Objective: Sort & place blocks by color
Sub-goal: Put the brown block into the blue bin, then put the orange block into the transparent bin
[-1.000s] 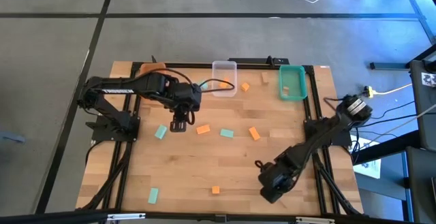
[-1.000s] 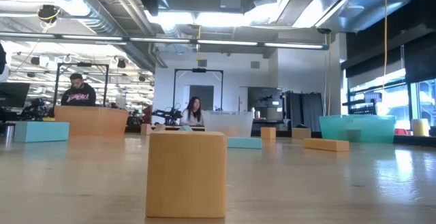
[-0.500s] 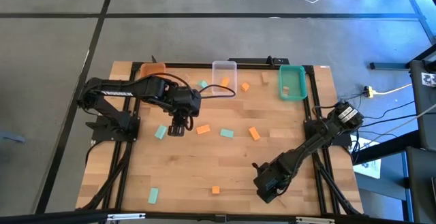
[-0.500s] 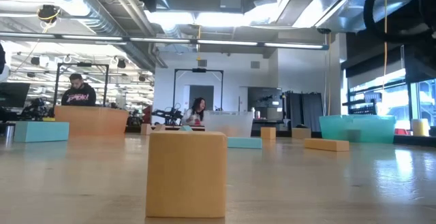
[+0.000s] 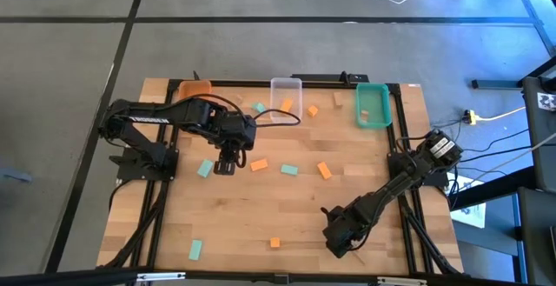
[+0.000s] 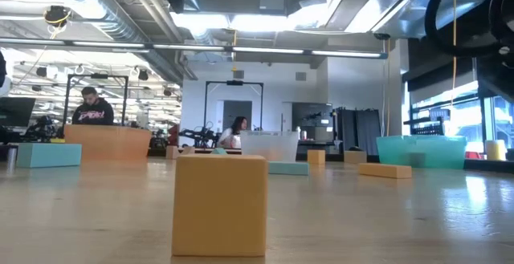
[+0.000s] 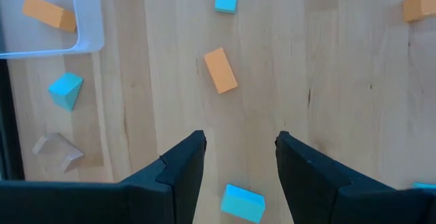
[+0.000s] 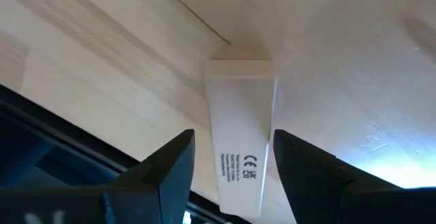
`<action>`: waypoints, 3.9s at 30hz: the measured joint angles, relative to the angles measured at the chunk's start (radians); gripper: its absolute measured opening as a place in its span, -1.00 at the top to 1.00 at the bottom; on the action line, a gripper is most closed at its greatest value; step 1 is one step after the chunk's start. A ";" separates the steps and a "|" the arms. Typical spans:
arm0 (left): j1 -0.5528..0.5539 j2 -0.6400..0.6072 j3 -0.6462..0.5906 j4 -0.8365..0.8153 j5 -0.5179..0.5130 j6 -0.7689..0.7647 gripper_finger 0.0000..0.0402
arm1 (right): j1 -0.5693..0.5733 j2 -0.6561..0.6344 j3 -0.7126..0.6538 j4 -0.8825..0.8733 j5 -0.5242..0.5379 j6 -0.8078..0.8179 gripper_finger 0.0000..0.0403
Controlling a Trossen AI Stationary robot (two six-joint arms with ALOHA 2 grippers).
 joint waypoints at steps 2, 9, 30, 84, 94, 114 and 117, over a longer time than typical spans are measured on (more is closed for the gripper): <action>0.000 0.000 0.000 0.000 0.000 0.000 0.15 | 0.002 0.013 0.000 0.000 0.000 0.000 0.01; 0.000 0.000 0.000 0.000 0.000 0.003 0.15 | 0.006 0.077 0.006 -0.005 -0.010 0.011 0.01; 0.001 0.001 0.000 0.000 -0.061 0.005 0.15 | -0.075 -0.131 -0.003 -0.176 0.158 0.006 0.38; 0.201 0.001 0.000 0.176 -0.057 -0.137 0.15 | -1.654 -0.305 0.000 -0.347 0.569 -1.366 0.38; 0.201 0.001 0.000 0.175 -0.057 -0.137 0.15 | -1.654 -0.217 0.000 -0.324 0.576 -1.365 0.06; 0.185 0.012 -0.087 0.125 0.024 -0.232 0.15 | -1.568 -0.496 0.083 -0.371 0.456 -1.450 -0.17; 0.165 0.012 -0.192 0.209 0.046 -0.185 0.15 | -1.520 -0.580 0.122 -0.371 0.404 -1.477 -0.17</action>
